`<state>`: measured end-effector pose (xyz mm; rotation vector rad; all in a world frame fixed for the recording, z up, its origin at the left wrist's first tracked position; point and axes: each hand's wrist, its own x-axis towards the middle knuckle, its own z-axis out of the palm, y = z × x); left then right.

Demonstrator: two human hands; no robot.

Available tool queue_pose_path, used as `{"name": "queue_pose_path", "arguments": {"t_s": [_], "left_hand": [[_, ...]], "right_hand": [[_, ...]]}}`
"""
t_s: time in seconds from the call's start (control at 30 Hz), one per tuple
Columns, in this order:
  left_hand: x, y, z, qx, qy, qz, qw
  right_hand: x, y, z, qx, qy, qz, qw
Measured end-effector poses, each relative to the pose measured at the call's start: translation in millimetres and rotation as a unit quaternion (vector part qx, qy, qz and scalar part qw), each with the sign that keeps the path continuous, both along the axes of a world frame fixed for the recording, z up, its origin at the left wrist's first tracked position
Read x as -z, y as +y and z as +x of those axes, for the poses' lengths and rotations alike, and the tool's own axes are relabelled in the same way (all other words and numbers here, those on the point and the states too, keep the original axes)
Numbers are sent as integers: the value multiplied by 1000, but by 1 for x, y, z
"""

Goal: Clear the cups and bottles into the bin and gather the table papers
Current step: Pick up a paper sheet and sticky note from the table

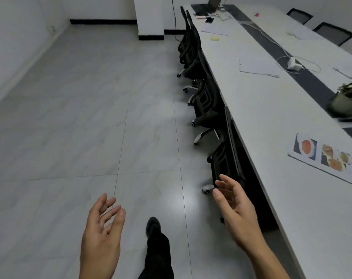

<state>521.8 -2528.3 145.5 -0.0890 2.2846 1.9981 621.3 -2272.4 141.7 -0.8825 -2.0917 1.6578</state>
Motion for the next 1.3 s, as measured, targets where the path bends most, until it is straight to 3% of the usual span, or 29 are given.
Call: {"name": "queue_pose_path", "arguments": {"t_s": [0.33, 0.67, 0.97, 1.3], "left_hand": [[-52, 93, -308, 76, 18, -15, 997], [-23, 243, -584, 138, 20, -35, 990], [-57, 344, -832, 121, 30, -41, 991], [7, 442, -1135, 79, -30, -72, 994]], "right_hand": [[-34, 74, -261, 40, 10, 6, 999], [7, 192, -526, 111, 30, -26, 993], [-28, 316, -796, 67, 35, -31, 997], [25, 425, -1070, 90, -46, -16, 995]]}}
